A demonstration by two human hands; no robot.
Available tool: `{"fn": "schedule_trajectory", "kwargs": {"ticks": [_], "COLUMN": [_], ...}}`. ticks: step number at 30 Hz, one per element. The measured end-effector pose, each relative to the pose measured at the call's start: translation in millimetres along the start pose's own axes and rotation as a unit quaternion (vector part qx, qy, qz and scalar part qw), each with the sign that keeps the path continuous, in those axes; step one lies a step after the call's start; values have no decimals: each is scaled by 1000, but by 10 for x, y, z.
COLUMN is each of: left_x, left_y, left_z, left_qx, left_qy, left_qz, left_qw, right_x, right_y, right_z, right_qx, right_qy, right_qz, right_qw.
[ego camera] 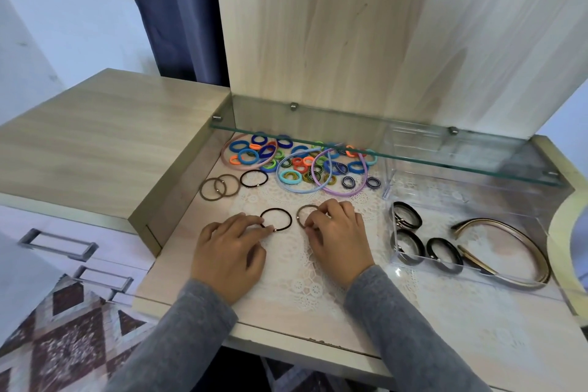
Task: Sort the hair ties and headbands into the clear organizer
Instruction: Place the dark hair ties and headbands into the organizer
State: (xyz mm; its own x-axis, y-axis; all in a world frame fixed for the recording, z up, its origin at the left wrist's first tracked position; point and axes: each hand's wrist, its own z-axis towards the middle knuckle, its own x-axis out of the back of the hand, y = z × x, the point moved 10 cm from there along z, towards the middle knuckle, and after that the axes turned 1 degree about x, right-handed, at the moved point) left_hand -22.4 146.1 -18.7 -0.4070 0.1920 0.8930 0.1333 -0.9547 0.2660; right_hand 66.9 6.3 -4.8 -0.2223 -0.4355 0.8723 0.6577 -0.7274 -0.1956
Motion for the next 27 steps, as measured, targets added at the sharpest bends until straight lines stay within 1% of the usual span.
{"fn": "schedule_trajectory", "kwargs": {"ticks": [4,9,13,18,21,23,25,27], "left_x": [13,-8,7,61,152,198,155,111], "left_y": [7,-29,-61,-129,-257,-417,-617,-763], "left_z": [-28,-48,-42,-4,74,151,251,363], "left_qx": [4,15,28,44,54,93,151,184], "left_qy": [-2,-27,-29,3,45,52,14,-25], "left_qz": [-11,-10,-25,-47,-48,-37,-17,16], "left_qw": [1000,999,999,998,996,994,988,983], "right_x": [-55,-134,-70,-12,-29,-32,-13,11], "right_y": [-9,24,3,-36,-63,-47,-30,-69], "right_z": [10,3,13,47,39,27,12,2], "right_qx": [9,4,4,2,9,4,-3,9], "right_qy": [-5,-47,-24,10,10,11,17,20], "right_qz": [14,31,21,-6,-25,-11,34,86], "right_qw": [1000,998,999,1000,1000,1000,999,996]}}
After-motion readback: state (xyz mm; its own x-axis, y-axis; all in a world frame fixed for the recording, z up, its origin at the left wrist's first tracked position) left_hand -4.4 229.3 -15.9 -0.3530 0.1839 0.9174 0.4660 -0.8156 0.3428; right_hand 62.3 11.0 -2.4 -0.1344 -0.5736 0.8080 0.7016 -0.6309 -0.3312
